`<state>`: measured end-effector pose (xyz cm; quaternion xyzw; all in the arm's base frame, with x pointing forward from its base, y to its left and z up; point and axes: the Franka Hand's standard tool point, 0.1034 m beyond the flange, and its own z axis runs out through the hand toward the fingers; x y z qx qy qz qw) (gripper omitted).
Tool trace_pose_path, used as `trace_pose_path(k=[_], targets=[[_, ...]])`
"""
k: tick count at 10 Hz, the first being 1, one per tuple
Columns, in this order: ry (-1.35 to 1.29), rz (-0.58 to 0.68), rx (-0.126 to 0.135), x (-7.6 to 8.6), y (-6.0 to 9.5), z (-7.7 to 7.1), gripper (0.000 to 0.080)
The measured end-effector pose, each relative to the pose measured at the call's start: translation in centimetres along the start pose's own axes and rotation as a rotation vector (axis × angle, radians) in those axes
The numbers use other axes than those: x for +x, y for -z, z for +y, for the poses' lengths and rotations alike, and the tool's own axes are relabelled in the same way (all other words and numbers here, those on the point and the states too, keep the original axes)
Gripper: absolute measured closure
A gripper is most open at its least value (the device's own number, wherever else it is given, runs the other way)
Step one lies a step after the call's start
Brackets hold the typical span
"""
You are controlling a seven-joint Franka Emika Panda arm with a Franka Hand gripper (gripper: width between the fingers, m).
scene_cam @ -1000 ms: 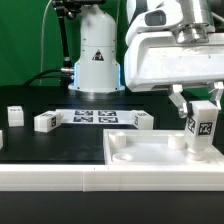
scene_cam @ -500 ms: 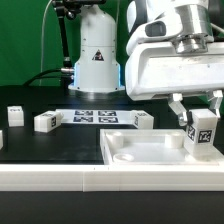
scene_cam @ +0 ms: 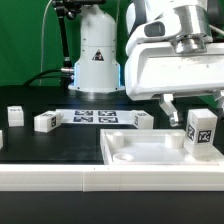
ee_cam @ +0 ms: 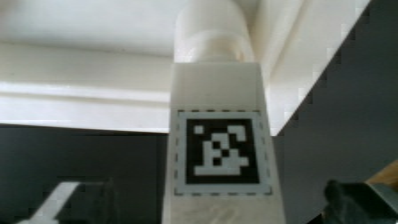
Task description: Assemble one leg
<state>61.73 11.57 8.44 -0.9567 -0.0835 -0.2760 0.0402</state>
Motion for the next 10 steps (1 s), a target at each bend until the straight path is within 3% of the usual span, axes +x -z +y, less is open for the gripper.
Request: trace_pose_path(k=[4,5,7,10], targets=[[0.003,0.0,0.001,0.1,0.0,-0.1,0.0152],[0.018,-0.026,0.012,1.2,0.8,-1.2,0.0151],[0.056,-0.024,0.011,2.9,1.8,-1.1,0.0151],[0.058,-0.059,0.014,2.2,1.5,-1.2,0.0151]])
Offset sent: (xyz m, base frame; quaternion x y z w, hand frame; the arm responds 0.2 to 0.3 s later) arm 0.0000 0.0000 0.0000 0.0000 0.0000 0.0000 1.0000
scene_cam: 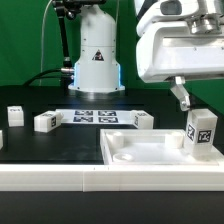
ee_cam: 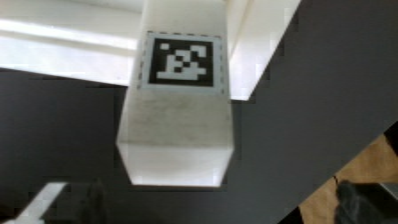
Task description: Assemble one leg
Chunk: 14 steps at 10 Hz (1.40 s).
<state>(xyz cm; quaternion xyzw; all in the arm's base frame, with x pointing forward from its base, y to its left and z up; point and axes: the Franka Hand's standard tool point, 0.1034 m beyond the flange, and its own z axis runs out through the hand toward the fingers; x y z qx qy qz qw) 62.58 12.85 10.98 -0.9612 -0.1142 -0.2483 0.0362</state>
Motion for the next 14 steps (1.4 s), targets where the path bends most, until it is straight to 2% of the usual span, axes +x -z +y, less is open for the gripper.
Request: trace_pose_path(k=[1,4,5,6,7,9,11,12,13,14], targets=[[-0.003,-0.114,0.005,-0.7,-0.6,0.7,0.0151],[-0.017,-0.339,0.021,-0.6,-0.8,1.7,0.0151],[-0.02,-0.367,0.024,-0.3,-1.0,1.9,0.0151],[-0.023,-0.456,0.035,-0.9,-0.9,1.7,0.0151],[-0.025,-0.538,0.047,-0.8,-0.9,1.6,0.0151],[-0.026,-0.595,0.056,-0.6,-1.2,1.6,0.0151],[-0.026,-0.573,0.053,-0.4,-1.5,1.7,0.0151],[-0.026,-0.573,0.053,-0.4,-1.5,1.7,0.0316],[-0.026,-0.573,0.053,-0.4,-1.5,1.7,0.0316],[-0.026,-0.573,0.053,-0.4,-1.5,1.7,0.0454]])
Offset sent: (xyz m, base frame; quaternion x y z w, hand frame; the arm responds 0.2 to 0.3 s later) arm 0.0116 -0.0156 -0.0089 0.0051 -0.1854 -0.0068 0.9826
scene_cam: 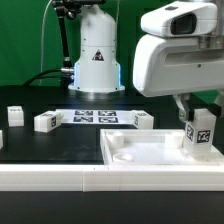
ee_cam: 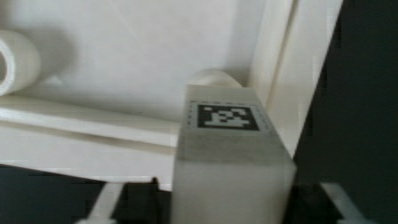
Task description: Assemble one leg
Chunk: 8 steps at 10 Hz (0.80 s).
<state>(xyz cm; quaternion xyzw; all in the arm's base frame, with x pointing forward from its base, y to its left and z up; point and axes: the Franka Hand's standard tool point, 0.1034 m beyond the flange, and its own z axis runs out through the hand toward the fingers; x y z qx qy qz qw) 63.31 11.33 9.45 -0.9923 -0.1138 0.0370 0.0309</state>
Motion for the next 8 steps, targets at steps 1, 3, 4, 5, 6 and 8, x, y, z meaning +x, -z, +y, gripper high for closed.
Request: trace_pose_path(k=[1,3,4,5,6,8], targets=[[-0.001,0.0,0.0,0.01,0.01,-0.01,0.0509],[-0.023,0.0,0.0,0.01,0.01,-0.01,0.0509],[-0.055,0.001,0.0,0.01,0.0,-0.04,0.0509],[-0.188,0.019,0.003,-0.01,-0.06,-0.15,0.0509],[-0.281,0.033,0.008,-0.1,-0.1,-0.2,0.0509],[-0.53,0.04,0.009,-0.15,-0.16,-0.37,0.0509]])
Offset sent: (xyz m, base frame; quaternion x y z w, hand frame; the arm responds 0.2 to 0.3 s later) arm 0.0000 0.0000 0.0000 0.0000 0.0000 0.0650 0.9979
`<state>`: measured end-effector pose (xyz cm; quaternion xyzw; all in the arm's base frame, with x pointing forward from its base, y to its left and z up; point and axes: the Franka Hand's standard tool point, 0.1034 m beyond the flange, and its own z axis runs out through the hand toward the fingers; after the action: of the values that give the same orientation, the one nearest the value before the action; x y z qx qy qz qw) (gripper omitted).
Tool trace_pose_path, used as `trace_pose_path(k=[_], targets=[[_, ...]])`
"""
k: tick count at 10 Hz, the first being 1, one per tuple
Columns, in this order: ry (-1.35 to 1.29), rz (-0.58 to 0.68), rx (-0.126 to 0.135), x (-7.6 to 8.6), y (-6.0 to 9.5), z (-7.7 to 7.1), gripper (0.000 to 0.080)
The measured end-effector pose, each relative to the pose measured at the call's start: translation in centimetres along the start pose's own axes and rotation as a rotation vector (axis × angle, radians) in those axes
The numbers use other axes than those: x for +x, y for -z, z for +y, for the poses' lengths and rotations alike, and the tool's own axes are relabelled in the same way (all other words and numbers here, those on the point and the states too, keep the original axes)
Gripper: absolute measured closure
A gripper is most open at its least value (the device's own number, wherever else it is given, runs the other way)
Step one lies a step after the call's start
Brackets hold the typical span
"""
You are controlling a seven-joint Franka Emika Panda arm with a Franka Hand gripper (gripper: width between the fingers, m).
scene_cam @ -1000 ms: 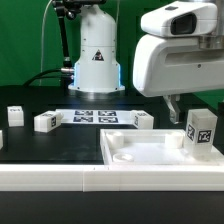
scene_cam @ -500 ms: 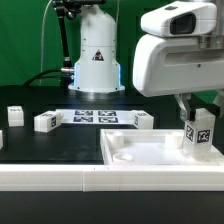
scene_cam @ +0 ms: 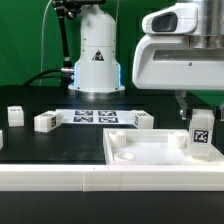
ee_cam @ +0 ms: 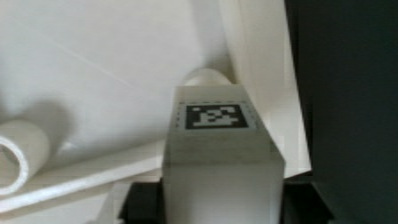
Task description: Assemble one leg
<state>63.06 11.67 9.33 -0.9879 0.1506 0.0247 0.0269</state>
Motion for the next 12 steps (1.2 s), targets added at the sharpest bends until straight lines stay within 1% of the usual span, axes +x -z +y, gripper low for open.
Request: trace_pose_path(k=[1,2,3,4,5,7,9,10,11,12], targets=[[-0.098,0.013,0.0,0.08,-0.05,-0.02,0.0509],[-0.264,0.018,-0.006,0.09,-0.06,0.04,0.0509],[-0.416,0.034,-0.004,0.18,-0.02,0.03,0.0509],[-0.552,0.043,-0.008,0.05,-0.02,0.0,0.0509],[-0.629,0.05,-0.012,0.07,-0.01,0.02,0.0509],[-0.715,0.044,-0.005,0.1,0.0,0.08,0.0508],[-0.692,0.044,-0.005,0.09,-0.03,0.06,0.0508],[-0.622,0.044,-0.007,0.08,-0.09,0.07,0.0292],[-0.587,0.043,-0.008,0.08,-0.08,0.07,0.0292],[-0.497,0.044,-0.009,0.09,-0.08,0.04,0.018]])
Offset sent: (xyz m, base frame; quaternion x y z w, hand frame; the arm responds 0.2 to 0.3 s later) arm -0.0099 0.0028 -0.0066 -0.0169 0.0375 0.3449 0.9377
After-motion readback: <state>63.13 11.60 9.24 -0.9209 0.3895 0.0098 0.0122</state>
